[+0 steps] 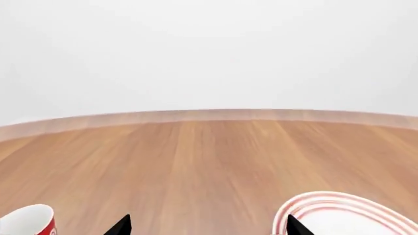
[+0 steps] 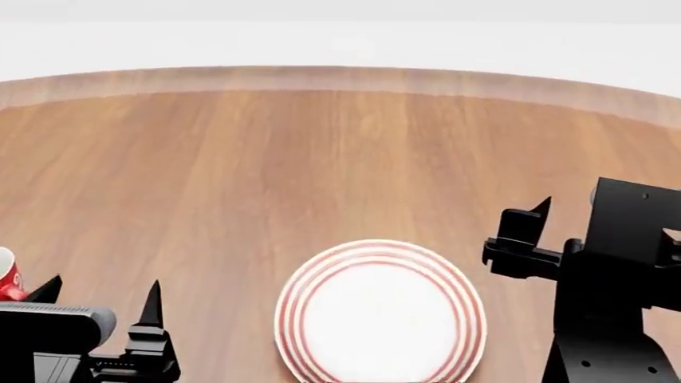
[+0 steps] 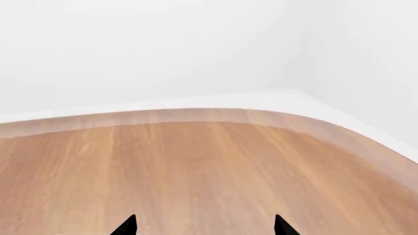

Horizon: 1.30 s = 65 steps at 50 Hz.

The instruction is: Pick up the red mug and put it on the plate

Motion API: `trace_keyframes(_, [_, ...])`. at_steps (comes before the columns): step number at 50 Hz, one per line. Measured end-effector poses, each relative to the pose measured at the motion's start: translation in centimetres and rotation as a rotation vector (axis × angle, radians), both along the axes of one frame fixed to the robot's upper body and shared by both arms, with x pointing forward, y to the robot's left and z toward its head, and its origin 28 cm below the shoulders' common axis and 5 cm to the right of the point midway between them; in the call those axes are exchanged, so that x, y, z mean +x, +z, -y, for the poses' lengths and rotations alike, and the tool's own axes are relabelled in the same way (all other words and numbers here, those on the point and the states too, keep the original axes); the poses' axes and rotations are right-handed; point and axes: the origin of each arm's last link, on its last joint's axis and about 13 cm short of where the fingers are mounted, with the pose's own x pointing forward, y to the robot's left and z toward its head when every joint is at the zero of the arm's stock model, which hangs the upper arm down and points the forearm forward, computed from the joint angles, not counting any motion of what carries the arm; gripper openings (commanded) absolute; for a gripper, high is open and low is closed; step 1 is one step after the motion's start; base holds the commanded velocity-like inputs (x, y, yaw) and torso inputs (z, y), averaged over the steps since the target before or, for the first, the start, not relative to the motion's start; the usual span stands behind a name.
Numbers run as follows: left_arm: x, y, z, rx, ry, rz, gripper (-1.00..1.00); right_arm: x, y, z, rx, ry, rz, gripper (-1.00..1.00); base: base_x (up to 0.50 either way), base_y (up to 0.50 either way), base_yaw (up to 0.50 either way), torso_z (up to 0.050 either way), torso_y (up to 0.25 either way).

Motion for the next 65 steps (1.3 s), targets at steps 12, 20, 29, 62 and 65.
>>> trace_keyframes(12, [0.0,0.0,0.0,0.001,-0.001,-0.002,1.00,0.1,-0.1,0.0,0.001,0.002,-0.008,1.00,0.50,0.00,0.00,0.000,0.001])
trace_keyframes(20, [0.1,-0.1,0.0,0.000,0.000,-0.003,1.00,0.2,-0.2,0.0,0.006,0.003,-0.011,1.00,0.25,0.00,0.00,0.000,0.001])
trace_keyframes(29, [0.2,-0.2,0.0,-0.010,0.022,-0.016,1.00,0.3,-0.4,0.1,0.010,0.000,-0.019,1.00,0.00,0.00,0.00,0.000,0.000])
trace_keyframes(62, [0.9,-2.4,-4.6,-0.070,0.429,-0.114,1.00,0.6,-1.9,0.3,0.024,0.007,-0.047,1.00,0.00,0.00,0.00,0.000,0.000])
trace_keyframes(65, [0.9,-2.6,-4.9,-0.072,0.444,-0.118,1.00,0.7,-1.9,0.3,0.025,0.007,-0.049,1.00,0.00,0.00,0.00,0.000,0.000])
